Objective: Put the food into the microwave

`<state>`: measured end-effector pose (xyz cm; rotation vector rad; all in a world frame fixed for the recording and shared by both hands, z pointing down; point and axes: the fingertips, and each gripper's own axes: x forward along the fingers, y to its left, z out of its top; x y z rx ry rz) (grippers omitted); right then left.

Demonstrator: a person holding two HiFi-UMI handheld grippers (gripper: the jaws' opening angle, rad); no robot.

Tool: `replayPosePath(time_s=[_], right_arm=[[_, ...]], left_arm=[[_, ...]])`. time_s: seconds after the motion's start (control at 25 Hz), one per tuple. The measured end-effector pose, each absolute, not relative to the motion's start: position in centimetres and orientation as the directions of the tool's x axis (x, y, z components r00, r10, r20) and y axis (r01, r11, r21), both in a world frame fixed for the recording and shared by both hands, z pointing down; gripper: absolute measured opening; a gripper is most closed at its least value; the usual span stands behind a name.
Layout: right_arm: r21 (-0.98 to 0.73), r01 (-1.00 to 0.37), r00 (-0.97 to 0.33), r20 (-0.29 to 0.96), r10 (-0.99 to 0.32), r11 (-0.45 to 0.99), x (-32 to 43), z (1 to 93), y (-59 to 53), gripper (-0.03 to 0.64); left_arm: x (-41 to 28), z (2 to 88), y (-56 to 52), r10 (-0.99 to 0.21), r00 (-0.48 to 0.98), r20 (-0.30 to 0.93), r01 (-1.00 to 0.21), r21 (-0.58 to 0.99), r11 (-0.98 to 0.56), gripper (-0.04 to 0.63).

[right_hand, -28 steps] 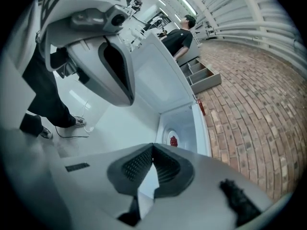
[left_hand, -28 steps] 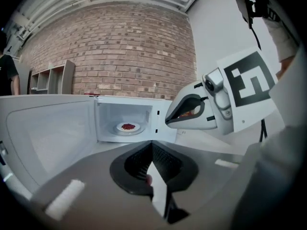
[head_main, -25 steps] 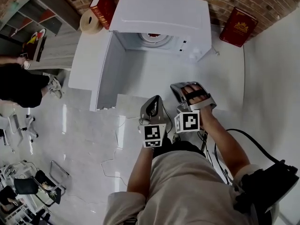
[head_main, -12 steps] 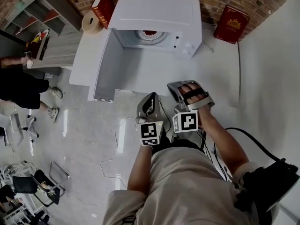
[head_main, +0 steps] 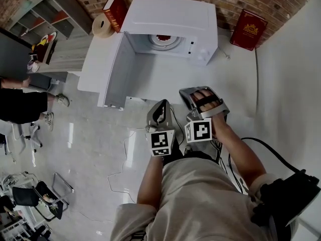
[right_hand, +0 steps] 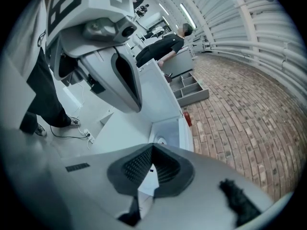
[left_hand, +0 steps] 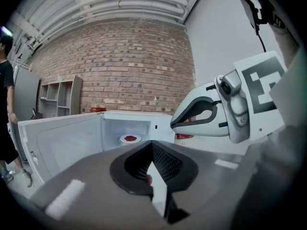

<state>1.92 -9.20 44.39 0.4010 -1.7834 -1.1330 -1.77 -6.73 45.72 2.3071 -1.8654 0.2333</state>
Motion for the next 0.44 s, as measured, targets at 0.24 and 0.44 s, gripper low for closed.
replayPosePath(time_s=[0.24,0.44], right_arm=[[0.838,0.205,-0.498,0.534,-0.683,0.506,1.73,44.03,-9.62,0.009],[0.839,0.203,-0.501,0.531,-0.683,0.504,1.37,44.04,-9.65,0.009]], left_arm=[[-2.02,45.36,-6.94,-0.955,0.199,0.22,-0.98,0.026,-0.198,0.007],[-2.23,45.56,-7.0,-0.954,0.199,0.225,-0.98,0.023,-0.199,0.008]])
